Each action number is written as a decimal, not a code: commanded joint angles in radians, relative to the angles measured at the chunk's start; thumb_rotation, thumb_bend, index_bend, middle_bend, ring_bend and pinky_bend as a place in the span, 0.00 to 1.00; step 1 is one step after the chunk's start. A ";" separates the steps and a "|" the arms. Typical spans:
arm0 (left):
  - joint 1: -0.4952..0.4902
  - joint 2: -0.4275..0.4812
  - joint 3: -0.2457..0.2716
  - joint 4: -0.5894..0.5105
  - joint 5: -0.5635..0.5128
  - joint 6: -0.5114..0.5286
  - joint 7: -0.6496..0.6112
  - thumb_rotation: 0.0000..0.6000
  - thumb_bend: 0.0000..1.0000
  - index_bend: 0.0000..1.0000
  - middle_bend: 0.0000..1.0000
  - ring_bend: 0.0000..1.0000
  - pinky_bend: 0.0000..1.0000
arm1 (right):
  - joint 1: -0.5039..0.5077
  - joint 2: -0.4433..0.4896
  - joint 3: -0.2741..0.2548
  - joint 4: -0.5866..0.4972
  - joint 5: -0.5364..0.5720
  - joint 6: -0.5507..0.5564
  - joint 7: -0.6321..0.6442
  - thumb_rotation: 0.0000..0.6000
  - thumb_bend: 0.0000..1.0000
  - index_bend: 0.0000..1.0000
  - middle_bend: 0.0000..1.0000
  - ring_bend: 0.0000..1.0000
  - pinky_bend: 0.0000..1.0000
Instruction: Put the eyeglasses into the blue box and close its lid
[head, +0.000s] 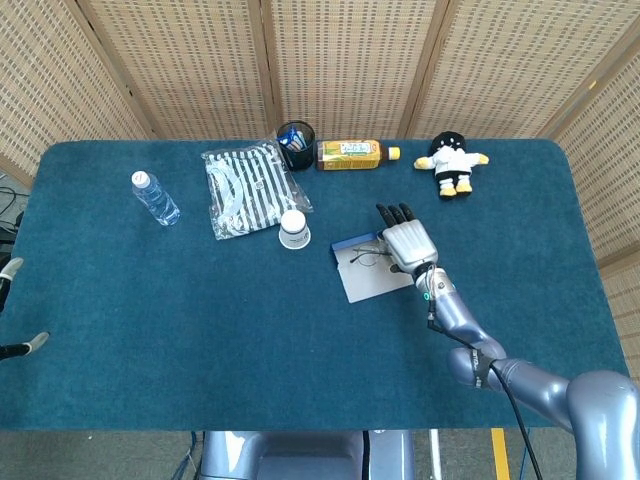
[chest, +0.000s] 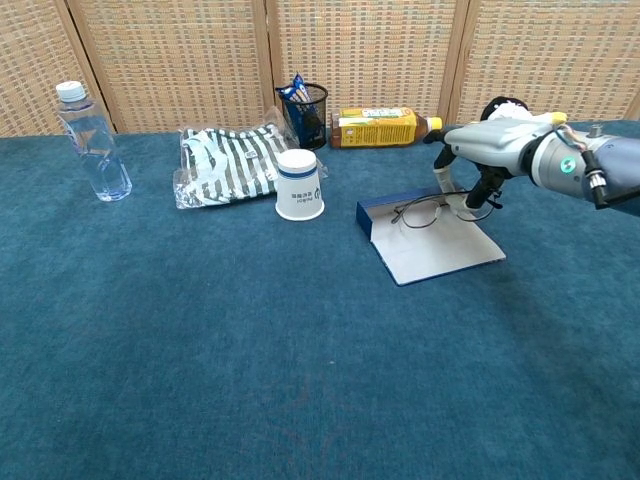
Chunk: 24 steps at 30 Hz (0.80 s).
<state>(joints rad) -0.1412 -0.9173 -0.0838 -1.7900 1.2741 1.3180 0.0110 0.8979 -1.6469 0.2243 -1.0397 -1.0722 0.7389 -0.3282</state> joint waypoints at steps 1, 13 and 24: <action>-0.003 -0.001 -0.001 0.001 -0.003 -0.004 0.001 1.00 0.00 0.00 0.00 0.00 0.00 | 0.021 -0.019 -0.004 0.033 -0.037 -0.015 0.030 1.00 0.59 0.62 0.00 0.00 0.00; -0.011 -0.004 -0.004 0.010 -0.023 -0.022 0.003 1.00 0.00 0.00 0.00 0.00 0.00 | 0.055 -0.088 -0.001 0.153 -0.018 -0.029 -0.017 1.00 0.53 0.62 0.00 0.00 0.00; -0.016 -0.007 -0.006 0.013 -0.038 -0.032 0.007 1.00 0.00 0.00 0.00 0.00 0.00 | 0.070 -0.135 0.026 0.189 0.028 -0.016 -0.057 1.00 0.06 0.00 0.00 0.00 0.00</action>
<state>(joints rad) -0.1570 -0.9246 -0.0900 -1.7765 1.2360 1.2861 0.0178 0.9685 -1.7800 0.2465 -0.8473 -1.0486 0.7180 -0.3812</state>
